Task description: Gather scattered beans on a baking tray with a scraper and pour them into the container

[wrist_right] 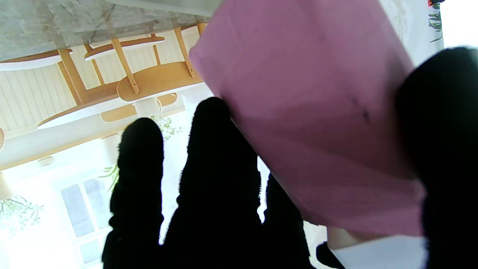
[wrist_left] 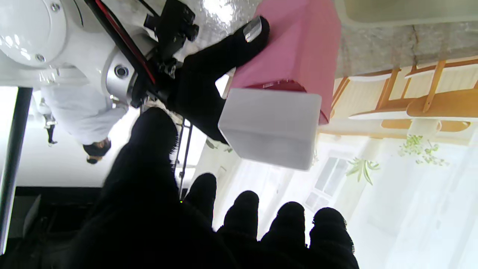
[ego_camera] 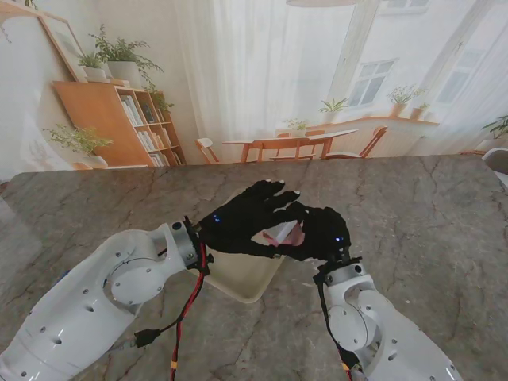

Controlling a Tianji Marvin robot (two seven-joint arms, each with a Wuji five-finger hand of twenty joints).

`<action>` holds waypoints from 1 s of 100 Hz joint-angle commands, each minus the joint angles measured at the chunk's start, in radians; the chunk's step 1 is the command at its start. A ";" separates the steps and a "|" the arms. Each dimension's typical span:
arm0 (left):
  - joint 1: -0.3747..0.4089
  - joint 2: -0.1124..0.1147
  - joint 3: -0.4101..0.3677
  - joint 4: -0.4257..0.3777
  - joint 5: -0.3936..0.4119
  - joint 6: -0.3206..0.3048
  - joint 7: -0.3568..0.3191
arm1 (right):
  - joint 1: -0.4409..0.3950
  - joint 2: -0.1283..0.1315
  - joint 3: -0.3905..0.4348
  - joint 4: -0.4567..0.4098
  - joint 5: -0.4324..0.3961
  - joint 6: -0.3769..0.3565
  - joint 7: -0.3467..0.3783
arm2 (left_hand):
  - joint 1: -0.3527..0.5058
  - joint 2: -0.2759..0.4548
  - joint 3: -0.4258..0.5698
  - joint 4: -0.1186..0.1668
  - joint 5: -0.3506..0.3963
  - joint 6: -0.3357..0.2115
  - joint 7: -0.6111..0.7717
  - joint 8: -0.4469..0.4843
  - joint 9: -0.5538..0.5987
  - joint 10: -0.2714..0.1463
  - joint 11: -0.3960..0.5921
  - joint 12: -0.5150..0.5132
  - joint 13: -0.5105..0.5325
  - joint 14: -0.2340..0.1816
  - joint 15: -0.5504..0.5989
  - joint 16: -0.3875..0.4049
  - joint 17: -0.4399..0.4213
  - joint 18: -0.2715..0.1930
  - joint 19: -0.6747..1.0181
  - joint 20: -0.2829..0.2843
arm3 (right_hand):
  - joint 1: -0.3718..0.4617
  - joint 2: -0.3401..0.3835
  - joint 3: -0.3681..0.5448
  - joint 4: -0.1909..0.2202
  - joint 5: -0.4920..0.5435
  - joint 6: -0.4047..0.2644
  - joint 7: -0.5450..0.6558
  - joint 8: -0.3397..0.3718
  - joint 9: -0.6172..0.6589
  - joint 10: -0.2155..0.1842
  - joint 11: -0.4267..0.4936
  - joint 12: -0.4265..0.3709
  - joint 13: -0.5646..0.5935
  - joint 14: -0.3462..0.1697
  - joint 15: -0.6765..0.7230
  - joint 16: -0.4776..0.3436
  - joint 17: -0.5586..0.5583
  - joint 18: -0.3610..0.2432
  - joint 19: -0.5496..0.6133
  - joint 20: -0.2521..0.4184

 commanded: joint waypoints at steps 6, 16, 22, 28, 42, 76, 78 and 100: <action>0.047 -0.029 0.000 0.000 0.017 0.075 0.151 | -0.003 0.003 0.003 -0.011 -0.008 0.006 0.019 | -0.122 0.140 -0.038 -0.063 -0.053 0.042 -0.012 -0.009 -0.033 0.029 0.002 0.010 -0.036 0.048 0.018 0.064 -0.035 0.067 -0.002 0.053 | 0.228 0.200 0.197 0.086 0.072 -0.217 0.166 0.047 0.107 -0.139 0.153 0.045 0.022 -0.048 0.001 0.009 -0.002 -0.001 0.016 0.008; 0.080 -0.053 0.022 -0.005 0.002 0.207 0.237 | -0.003 0.004 0.002 -0.014 -0.014 0.014 0.022 | -0.171 0.224 -0.046 -0.064 0.005 0.057 0.019 0.009 0.077 0.050 0.036 0.083 0.094 0.091 0.094 0.181 -0.029 0.129 0.195 0.330 | 0.233 0.198 0.197 0.086 0.072 -0.210 0.166 0.046 0.105 -0.135 0.153 0.046 0.021 -0.044 0.002 0.010 -0.004 0.004 0.017 0.009; 0.093 -0.060 0.036 -0.019 -0.018 0.281 0.244 | -0.003 0.005 0.001 -0.014 -0.016 0.018 0.023 | -0.181 0.247 -0.047 -0.062 0.028 0.071 0.030 0.026 0.142 0.075 0.058 0.142 0.164 0.121 0.152 0.301 -0.014 0.135 0.338 0.495 | 0.235 0.198 0.196 0.086 0.073 -0.206 0.167 0.046 0.105 -0.130 0.154 0.047 0.020 -0.040 0.003 0.011 -0.005 0.008 0.019 0.010; 0.093 -0.064 0.054 -0.025 -0.009 0.349 0.256 | -0.002 0.005 0.000 -0.015 -0.017 0.023 0.024 | -0.204 0.265 -0.048 -0.061 0.046 0.087 0.037 0.039 0.204 0.103 0.081 0.200 0.221 0.146 0.219 0.439 0.000 0.137 0.502 0.653 | 0.237 0.198 0.195 0.087 0.072 -0.202 0.166 0.046 0.105 -0.128 0.155 0.047 0.020 -0.038 0.005 0.011 -0.006 0.011 0.020 0.010; 0.078 -0.064 0.084 -0.033 -0.010 0.432 0.223 | -0.002 0.005 -0.003 -0.016 -0.021 0.030 0.026 | -0.251 0.262 -0.047 -0.059 0.074 0.116 0.041 0.046 0.264 0.135 0.100 0.292 0.285 0.171 0.298 0.639 0.006 0.134 0.755 0.759 | 0.241 0.195 0.195 0.087 0.074 -0.196 0.167 0.046 0.105 -0.123 0.156 0.047 0.019 -0.033 0.007 0.012 -0.009 0.014 0.022 0.012; 0.044 -0.052 0.126 -0.029 0.030 0.459 0.166 | -0.003 0.005 -0.002 -0.018 -0.022 0.037 0.023 | -0.050 0.099 -0.035 -0.051 0.111 0.106 0.066 0.065 0.288 0.112 0.111 0.314 0.320 0.131 0.316 0.680 0.045 0.105 0.828 0.727 | 0.241 0.195 0.194 0.087 0.075 -0.196 0.165 0.047 0.106 -0.123 0.158 0.045 0.020 -0.032 0.010 0.012 -0.008 0.015 0.025 0.014; 0.041 -0.052 0.129 -0.025 0.030 0.457 0.168 | -0.003 0.005 -0.002 -0.018 -0.022 0.037 0.022 | -0.020 0.075 -0.031 -0.049 0.118 0.100 0.070 0.069 0.297 0.107 0.115 0.318 0.330 0.121 0.323 0.682 0.057 0.100 0.836 0.726 | 0.241 0.195 0.195 0.087 0.076 -0.196 0.165 0.048 0.105 -0.124 0.158 0.045 0.020 -0.033 0.010 0.012 -0.008 0.015 0.025 0.014; 0.017 -0.062 0.147 0.027 0.057 0.415 0.239 | -0.007 0.003 0.002 -0.019 -0.016 0.037 0.018 | 0.265 -0.057 0.044 -0.040 0.247 0.031 0.147 0.154 0.479 -0.011 0.202 0.430 0.492 -0.001 0.401 0.697 0.226 0.005 0.938 0.649 | 0.240 0.195 0.195 0.087 0.078 -0.199 0.165 0.049 0.105 -0.125 0.158 0.044 0.020 -0.034 0.010 0.011 -0.008 0.014 0.025 0.014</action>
